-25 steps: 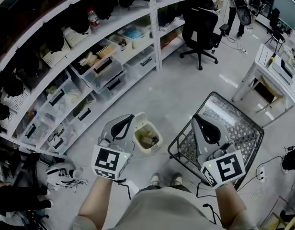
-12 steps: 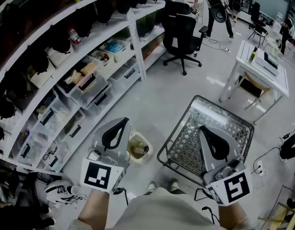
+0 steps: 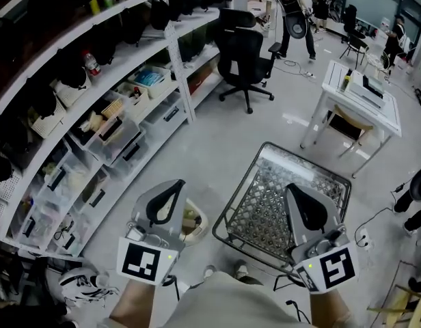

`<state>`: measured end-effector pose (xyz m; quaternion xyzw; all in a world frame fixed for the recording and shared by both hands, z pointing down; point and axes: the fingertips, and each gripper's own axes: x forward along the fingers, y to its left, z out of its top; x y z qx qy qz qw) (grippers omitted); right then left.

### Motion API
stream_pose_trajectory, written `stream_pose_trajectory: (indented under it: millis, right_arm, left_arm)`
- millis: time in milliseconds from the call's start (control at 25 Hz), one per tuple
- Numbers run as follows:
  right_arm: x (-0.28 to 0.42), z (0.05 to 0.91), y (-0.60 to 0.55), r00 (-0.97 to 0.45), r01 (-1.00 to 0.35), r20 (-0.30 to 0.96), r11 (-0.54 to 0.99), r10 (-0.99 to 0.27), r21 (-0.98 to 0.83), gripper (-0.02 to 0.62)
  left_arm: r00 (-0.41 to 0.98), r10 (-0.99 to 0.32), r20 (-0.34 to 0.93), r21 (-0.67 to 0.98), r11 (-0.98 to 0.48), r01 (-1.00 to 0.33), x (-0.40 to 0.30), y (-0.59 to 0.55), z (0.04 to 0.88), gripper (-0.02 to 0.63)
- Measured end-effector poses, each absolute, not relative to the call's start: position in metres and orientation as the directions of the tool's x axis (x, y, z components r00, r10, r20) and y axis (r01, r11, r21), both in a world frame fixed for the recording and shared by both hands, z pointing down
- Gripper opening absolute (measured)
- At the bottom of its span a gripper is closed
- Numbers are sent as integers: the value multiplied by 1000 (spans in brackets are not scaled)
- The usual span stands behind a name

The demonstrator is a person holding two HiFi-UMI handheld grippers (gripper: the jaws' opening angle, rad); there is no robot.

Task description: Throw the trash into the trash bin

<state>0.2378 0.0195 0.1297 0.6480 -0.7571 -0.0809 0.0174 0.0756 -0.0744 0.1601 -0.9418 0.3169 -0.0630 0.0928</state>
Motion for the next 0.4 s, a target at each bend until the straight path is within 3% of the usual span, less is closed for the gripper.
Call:
stream_pose_trajectory:
  millis: [400]
  right_arm:
    - [252, 135, 19, -155, -981, -75, 144, -985, 132, 5]
  left_arm:
    - [800, -596, 76, -223, -792, -568, 95, -72, 167, 3]
